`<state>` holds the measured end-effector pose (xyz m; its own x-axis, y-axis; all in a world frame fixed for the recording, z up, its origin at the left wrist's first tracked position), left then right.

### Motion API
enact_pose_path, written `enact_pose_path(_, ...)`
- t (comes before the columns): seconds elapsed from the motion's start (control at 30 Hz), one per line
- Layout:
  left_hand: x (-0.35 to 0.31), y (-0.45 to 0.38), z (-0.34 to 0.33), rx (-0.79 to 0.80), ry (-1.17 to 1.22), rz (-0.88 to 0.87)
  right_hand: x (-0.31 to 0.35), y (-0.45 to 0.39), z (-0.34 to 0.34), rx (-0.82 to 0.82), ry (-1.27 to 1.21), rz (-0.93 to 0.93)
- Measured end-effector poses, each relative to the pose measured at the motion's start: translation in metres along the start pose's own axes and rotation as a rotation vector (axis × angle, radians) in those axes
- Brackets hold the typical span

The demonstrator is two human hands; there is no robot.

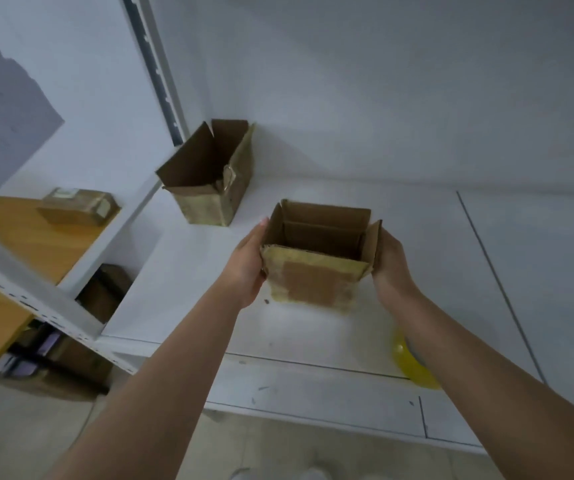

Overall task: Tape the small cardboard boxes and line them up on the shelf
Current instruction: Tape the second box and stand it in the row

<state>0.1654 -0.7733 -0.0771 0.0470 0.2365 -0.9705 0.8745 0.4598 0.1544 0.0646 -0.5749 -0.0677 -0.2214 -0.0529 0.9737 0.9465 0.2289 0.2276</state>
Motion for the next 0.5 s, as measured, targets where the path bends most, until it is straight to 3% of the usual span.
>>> enact_pose_path(0.3,0.003,-0.015,-0.019,0.337,-0.140,0.110,-0.023,0.021,-0.005,-0.036,-0.357,-0.038)
enact_pose_path(0.5,-0.001,-0.011,-0.034,0.527,-0.249,0.121,-0.028,0.056,-0.005,-0.119,-0.291,-0.065)
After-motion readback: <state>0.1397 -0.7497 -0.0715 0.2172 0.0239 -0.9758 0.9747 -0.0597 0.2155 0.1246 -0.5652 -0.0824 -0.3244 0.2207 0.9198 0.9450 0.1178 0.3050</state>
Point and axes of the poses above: each hand's wrist, its own y-axis away from the middle knuckle, its own z-axis out of the back of the hand, x = y × z, the point moved 8 cm from there along -y, towards the middle knuckle, and after that the axes turned 7 degrees about -z, right-handed, at the moved point
